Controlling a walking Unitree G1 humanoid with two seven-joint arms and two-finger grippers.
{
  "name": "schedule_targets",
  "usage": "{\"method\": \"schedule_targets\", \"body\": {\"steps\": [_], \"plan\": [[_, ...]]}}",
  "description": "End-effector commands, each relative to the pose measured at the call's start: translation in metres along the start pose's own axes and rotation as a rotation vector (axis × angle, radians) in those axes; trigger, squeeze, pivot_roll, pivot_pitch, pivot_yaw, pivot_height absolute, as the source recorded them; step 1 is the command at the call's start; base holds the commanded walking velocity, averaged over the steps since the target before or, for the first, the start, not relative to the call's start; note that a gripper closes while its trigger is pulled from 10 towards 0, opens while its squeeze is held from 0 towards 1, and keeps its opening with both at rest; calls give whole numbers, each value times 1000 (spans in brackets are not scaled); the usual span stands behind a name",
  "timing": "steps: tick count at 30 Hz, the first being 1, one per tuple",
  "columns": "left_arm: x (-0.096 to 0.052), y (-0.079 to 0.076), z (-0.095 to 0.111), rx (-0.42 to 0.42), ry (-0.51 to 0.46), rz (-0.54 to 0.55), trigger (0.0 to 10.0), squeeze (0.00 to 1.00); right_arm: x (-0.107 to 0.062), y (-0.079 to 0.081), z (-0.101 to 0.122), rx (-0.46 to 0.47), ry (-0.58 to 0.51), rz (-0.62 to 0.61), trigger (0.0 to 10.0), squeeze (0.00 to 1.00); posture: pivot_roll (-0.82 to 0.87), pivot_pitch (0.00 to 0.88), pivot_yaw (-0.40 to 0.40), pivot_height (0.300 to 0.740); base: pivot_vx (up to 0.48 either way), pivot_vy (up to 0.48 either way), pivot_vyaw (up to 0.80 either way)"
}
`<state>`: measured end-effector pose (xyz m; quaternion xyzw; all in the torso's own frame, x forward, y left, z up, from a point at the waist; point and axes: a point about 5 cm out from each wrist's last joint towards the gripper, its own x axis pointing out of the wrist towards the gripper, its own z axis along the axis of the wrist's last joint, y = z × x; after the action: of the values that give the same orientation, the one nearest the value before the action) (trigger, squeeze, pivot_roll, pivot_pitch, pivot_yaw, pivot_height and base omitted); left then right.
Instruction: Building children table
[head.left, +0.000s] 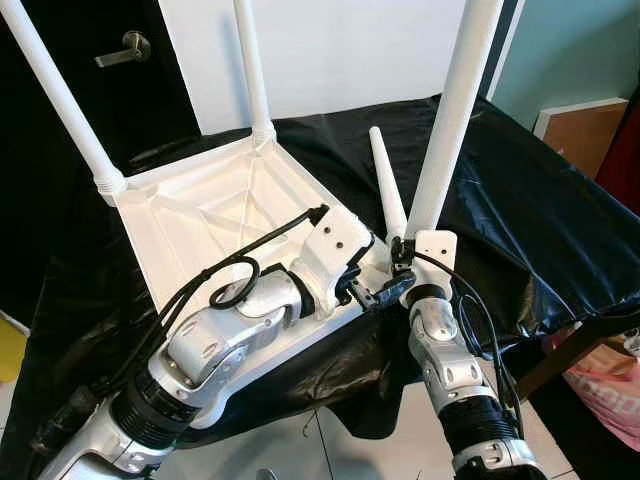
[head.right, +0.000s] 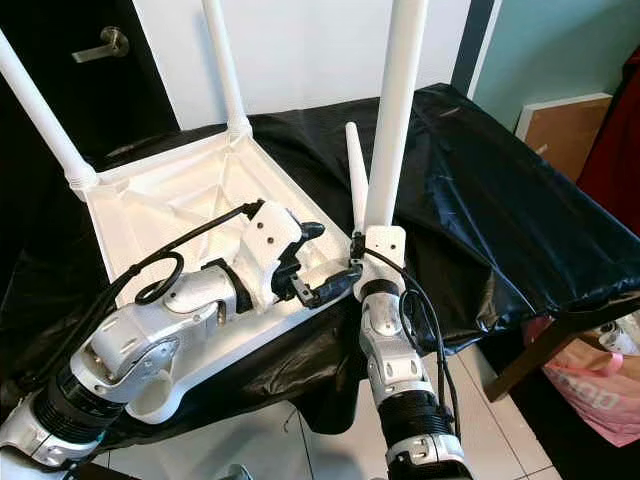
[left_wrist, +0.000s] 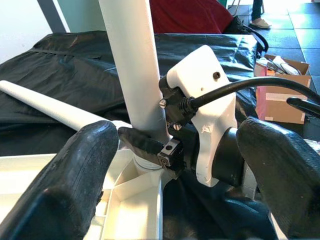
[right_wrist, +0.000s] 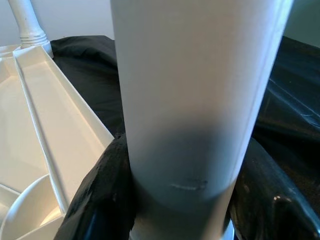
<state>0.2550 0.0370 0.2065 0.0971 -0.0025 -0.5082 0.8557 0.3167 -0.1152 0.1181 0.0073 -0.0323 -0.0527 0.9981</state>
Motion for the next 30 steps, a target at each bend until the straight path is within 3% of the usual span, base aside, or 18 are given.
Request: {"method": "schedule_targets", "body": {"steps": [1,3,4,5,14,17,18,24,30], "plan": [[-2,-11,-2,3,8,-205,10000,0,-3,-3,-5,12,19,-11,10000,0,-106,0,49,740,0,0,0],[-1,-11,-1,5,7,-205,10000,0,-3,-2,-2,20,3,6,10000,0,-107,0,48,740,0,0,0],[-1,-11,-1,6,6,-205,10000,0,-4,-1,0,28,-8,21,10000,631,-110,0,48,740,0,0,0],[-1,-11,-1,7,6,-205,10000,0,-5,1,2,42,-22,43,10000,1000,-110,0,49,740,0,0,0],[0,-11,-2,7,7,-203,10000,0,-4,-3,9,56,-76,125,10000,1000,-115,0,47,740,0,0,0],[-1,-10,-3,7,10,-203,10000,0,-4,-7,9,68,-73,218,10000,1000,-118,0,47,740,0,0,0],[0,-11,-4,7,12,-203,10000,0,-4,-15,7,44,-73,331,10000,0,-120,0,47,740,0,0,0],[1,-10,-9,5,25,-203,10000,0,0,-36,4,-39,-76,494,10000,0,-123,0,48,740,0,0,0],[2,-7,-15,-1,41,-194,10000,0,12,-43,7,-72,-48,607,10000,0,-120,0,43,740,0,0,0]]}}
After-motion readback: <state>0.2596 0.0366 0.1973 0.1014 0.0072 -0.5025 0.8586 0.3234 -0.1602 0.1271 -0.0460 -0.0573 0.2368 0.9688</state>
